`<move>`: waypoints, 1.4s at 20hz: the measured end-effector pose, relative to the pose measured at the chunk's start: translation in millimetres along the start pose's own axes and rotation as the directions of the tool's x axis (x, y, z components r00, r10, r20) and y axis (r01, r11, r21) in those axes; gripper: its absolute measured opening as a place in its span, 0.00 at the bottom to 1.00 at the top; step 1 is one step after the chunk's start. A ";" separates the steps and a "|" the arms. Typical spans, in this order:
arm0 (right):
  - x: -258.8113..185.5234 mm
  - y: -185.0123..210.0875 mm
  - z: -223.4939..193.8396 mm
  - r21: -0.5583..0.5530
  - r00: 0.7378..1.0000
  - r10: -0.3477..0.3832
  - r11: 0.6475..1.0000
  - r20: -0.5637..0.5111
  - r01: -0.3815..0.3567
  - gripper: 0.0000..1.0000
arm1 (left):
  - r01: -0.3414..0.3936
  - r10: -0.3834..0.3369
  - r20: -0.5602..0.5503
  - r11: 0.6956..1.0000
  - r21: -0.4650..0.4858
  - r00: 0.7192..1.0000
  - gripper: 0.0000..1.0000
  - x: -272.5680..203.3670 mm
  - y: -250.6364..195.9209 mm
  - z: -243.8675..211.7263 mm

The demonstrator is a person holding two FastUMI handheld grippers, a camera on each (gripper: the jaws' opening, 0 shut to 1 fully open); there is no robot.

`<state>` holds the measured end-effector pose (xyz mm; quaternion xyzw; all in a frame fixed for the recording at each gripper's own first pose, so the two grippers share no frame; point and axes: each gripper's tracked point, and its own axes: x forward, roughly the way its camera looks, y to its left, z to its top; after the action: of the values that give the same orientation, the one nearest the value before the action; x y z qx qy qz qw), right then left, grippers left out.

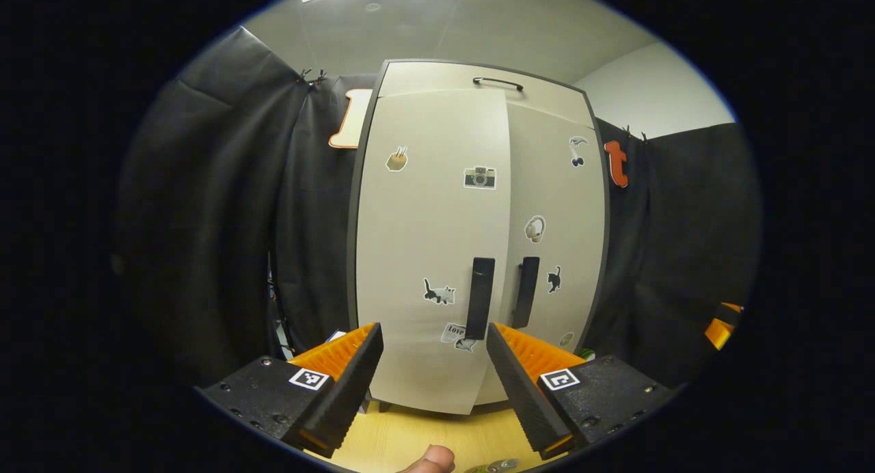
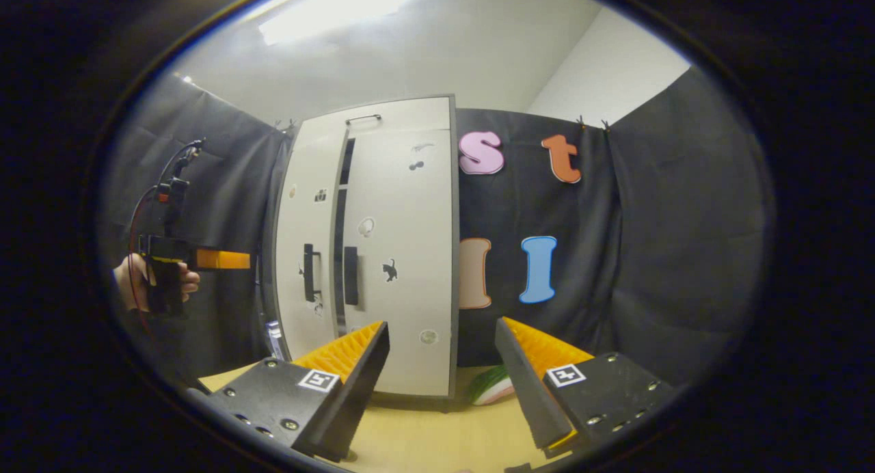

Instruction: Grasp the bottle in the cabinet with the left hand and place it on the coaster, then close the right door with the right hand and the left door with the left hand.

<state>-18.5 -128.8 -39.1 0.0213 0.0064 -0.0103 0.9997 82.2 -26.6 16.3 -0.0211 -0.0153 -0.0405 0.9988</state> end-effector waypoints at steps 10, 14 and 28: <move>17.3 48.6 26.0 0.008 0.998 -0.059 0.998 0.034 0.059 0.94 | 0.020 -0.020 -0.004 1.000 -0.020 1.000 0.96 -21.6 23.1 2.0; 27.0 65.6 22.8 -0.029 0.997 -0.078 0.997 0.013 0.078 0.94 | 0.010 -0.010 -0.010 1.000 0.007 1.000 0.96 -31.5 39.8 -3.7; 34.3 128.1 21.4 -0.094 0.998 -0.067 0.993 0.008 0.068 0.94 | 0.020 -0.020 -0.019 1.000 -0.004 1.000 0.96 -43.4 61.2 -21.1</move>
<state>18.7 -2.4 -12.8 -0.0261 0.0050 -0.0437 0.9987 44.5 36.9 -8.7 -0.0224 -0.0062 -0.0508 0.9984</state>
